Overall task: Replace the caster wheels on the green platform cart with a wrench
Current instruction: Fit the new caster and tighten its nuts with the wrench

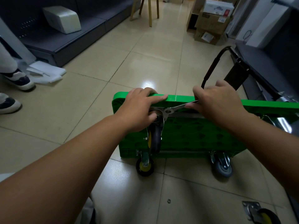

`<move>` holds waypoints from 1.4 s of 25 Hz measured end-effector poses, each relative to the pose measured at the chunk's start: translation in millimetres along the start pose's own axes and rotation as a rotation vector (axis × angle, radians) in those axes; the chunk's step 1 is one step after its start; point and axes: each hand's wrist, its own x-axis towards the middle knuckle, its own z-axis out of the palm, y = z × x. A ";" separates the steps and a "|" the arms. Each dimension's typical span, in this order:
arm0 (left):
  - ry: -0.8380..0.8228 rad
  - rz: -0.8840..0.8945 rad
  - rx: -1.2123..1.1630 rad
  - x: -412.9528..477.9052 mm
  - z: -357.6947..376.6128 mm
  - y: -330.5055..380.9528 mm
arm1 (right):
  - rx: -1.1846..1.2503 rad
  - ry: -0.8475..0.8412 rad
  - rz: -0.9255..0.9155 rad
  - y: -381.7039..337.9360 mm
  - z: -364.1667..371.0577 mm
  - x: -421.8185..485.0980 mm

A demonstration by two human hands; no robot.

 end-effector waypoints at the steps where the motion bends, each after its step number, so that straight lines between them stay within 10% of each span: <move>1: 0.008 0.003 0.001 -0.4 0.8 0.3 | 0.014 0.048 0.017 -0.2 5.7 -3.1; 21: 0.032 0.033 0.033 -2.2 2.5 1.0 | 1.001 0.289 0.915 -91.5 110.7 -63.4; 29: 0.046 0.056 0.112 -4.9 7.4 -3.4 | 0.912 0.183 0.791 -71.1 105.1 -91.2; 35: 0.059 0.112 0.300 -14.6 19.9 -8.1 | 1.176 -0.303 1.299 -115.7 219.1 -194.5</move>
